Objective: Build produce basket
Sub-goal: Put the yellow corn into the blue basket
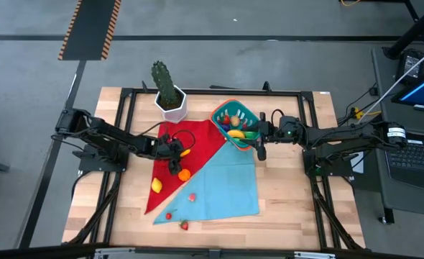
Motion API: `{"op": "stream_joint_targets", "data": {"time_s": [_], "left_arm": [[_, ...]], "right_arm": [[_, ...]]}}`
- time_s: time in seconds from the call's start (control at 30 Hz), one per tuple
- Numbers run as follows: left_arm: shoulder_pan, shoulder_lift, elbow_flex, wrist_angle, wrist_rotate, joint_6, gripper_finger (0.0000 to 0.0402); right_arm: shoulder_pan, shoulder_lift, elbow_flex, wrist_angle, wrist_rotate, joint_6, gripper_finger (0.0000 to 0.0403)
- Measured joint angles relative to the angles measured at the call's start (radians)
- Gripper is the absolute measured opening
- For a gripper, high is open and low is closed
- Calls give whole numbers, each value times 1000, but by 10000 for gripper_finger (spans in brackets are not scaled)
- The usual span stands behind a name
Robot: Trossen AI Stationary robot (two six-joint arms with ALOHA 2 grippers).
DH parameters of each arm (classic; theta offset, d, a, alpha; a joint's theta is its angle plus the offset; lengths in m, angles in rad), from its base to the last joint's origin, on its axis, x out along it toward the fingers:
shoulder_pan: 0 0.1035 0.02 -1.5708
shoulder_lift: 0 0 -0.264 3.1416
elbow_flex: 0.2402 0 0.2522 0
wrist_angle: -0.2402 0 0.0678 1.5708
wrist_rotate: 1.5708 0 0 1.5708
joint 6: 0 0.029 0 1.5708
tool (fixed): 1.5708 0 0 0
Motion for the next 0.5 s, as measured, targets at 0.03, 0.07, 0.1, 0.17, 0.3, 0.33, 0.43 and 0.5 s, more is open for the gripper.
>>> {"op": "stream_joint_targets", "data": {"time_s": [0.03,0.07,0.1,0.17,0.3,0.33,0.43,0.5], "left_arm": [[3,7,1,7,7,0,126],[5,14,1,10,11,-1,125],[5,20,3,12,11,0,123],[5,26,4,14,11,2,118],[5,16,1,25,11,4,105],[5,12,0,23,12,8,101],[5,-4,-2,11,14,10,89],[5,-9,-2,9,14,10,82]], "right_arm": [[0,0,0,0,0,0,212],[0,0,0,0,0,0,212],[0,0,0,0,0,0,212],[0,0,0,0,0,0,212],[0,0,0,0,0,0,212],[0,0,0,0,0,-1,212],[0,0,0,0,0,-2,212],[0,0,0,-1,0,-2,212]]}}
